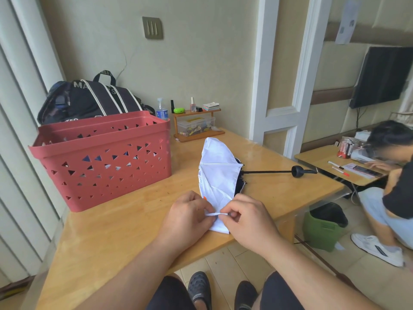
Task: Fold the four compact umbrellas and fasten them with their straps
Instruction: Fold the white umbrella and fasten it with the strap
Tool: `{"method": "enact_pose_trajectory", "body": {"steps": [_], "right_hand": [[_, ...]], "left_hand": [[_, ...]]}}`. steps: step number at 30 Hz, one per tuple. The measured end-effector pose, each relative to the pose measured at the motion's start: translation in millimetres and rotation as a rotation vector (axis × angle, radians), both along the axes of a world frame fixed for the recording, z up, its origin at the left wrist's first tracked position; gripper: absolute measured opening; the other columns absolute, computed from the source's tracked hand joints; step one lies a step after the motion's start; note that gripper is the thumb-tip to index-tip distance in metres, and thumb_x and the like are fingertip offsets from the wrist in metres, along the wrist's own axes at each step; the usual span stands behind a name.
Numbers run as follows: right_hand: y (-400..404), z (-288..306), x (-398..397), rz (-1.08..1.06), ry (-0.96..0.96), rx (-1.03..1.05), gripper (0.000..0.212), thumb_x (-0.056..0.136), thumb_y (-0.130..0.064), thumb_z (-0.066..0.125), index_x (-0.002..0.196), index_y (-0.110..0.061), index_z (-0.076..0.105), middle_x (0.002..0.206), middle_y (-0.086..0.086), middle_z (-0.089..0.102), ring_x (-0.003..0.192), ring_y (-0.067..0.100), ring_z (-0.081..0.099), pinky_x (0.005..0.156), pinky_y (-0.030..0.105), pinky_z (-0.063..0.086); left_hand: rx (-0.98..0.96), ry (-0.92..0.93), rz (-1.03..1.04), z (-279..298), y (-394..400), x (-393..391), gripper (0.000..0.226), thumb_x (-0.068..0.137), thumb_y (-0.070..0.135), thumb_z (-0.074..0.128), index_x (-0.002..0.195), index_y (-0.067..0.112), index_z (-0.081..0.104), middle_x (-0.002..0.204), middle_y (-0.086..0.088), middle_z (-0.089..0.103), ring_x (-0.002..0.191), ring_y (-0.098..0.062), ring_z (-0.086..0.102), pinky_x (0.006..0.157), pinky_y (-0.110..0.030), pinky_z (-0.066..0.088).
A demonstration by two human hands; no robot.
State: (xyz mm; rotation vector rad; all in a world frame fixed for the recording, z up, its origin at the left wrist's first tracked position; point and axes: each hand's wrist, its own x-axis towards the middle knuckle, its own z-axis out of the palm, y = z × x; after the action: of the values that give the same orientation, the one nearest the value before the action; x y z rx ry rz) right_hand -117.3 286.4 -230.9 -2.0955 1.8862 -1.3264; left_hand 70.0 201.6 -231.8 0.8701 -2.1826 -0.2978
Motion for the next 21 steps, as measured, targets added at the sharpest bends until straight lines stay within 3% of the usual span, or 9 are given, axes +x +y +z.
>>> {"method": "enact_pose_trajectory", "body": {"steps": [3,6,8,10,11,13,15,18,21], "right_hand": [[1,-2,2,0.024,0.027,0.042,0.007,0.086,-0.026,0.073,0.079,-0.028,0.074,0.085,-0.016,0.055,0.079,0.007,0.059,0.07,0.032,0.053],[1,-15,1,0.015,0.163,0.029,0.016,0.087,-0.035,0.063,0.077,-0.026,0.073,0.087,-0.015,0.047,0.09,0.011,0.054,0.073,0.036,0.054],[1,-21,0,-0.01,0.232,-0.021,0.024,0.087,-0.038,0.058,0.072,-0.024,0.069,0.089,-0.013,0.046,0.094,0.015,0.051,0.07,0.037,0.053],[1,-23,1,-0.023,0.298,-0.079,0.027,0.089,-0.035,0.058,0.068,-0.02,0.064,0.093,-0.011,0.048,0.096,0.017,0.049,0.067,0.038,0.052],[2,-23,1,-0.022,0.326,-0.109,0.027,0.09,-0.031,0.059,0.066,-0.018,0.061,0.095,-0.009,0.05,0.097,0.019,0.049,0.068,0.038,0.051],[2,-24,0,-0.004,0.37,-0.151,0.028,0.091,-0.026,0.061,0.065,-0.016,0.059,0.095,-0.008,0.056,0.098,0.022,0.051,0.071,0.039,0.051],[4,-25,-2,0.033,0.393,-0.142,0.028,0.093,-0.027,0.062,0.067,-0.017,0.062,0.086,-0.009,0.059,0.096,0.02,0.053,0.074,0.038,0.051],[8,-18,-5,0.103,0.353,-0.051,0.029,0.093,-0.039,0.063,0.07,-0.021,0.067,0.078,-0.012,0.058,0.089,0.01,0.053,0.075,0.028,0.049],[-3,0,-18,0.081,0.221,0.044,0.041,0.096,-0.045,0.054,0.063,-0.021,0.061,0.067,-0.011,0.052,0.076,0.006,0.049,0.071,0.03,0.048]], "left_hand": [[-0.018,0.004,-0.024,-2,-2,1,0.01,0.073,0.031,0.071,0.081,0.036,0.072,0.096,0.02,0.054,0.094,-0.01,0.056,0.08,-0.025,0.046],[-0.044,-0.041,-0.071,3,-1,2,0.028,0.067,0.02,0.06,0.085,0.038,0.072,0.115,0.025,0.058,0.114,-0.008,0.05,0.097,-0.036,0.041],[0.044,0.014,-0.097,18,-2,-5,0.037,0.068,0.014,0.053,0.089,0.037,0.073,0.121,0.025,0.062,0.121,-0.002,0.049,0.105,-0.028,0.037],[0.096,0.018,-0.109,33,-8,-19,0.044,0.075,0.007,0.048,0.101,0.031,0.075,0.126,0.017,0.066,0.125,-0.002,0.05,0.104,-0.011,0.032],[0.078,-0.039,-0.108,39,-14,-28,0.047,0.08,0.002,0.048,0.111,0.026,0.075,0.13,0.012,0.066,0.127,-0.006,0.051,0.103,-0.009,0.032],[0.006,-0.242,-0.067,44,-30,-45,0.05,0.092,0.004,0.049,0.135,0.022,0.066,0.147,0.005,0.057,0.138,-0.017,0.048,0.109,-0.021,0.035],[-0.054,-0.478,-0.011,41,-43,-59,0.049,0.104,0.024,0.045,0.153,0.023,0.047,0.162,0.003,0.039,0.15,-0.025,0.032,0.116,-0.036,0.029],[-0.052,-0.821,-0.042,28,-45,-66,0.061,0.109,0.05,0.024,0.164,0.025,0.018,0.173,-0.001,0.011,0.158,-0.035,0.006,0.126,-0.05,0.011],[0.109,-0.933,-0.098,14,-40,-63,0.062,0.109,0.053,0.015,0.165,0.037,-0.006,0.174,0.004,-0.015,0.159,-0.028,-0.018,0.128,-0.051,-0.006]]}}
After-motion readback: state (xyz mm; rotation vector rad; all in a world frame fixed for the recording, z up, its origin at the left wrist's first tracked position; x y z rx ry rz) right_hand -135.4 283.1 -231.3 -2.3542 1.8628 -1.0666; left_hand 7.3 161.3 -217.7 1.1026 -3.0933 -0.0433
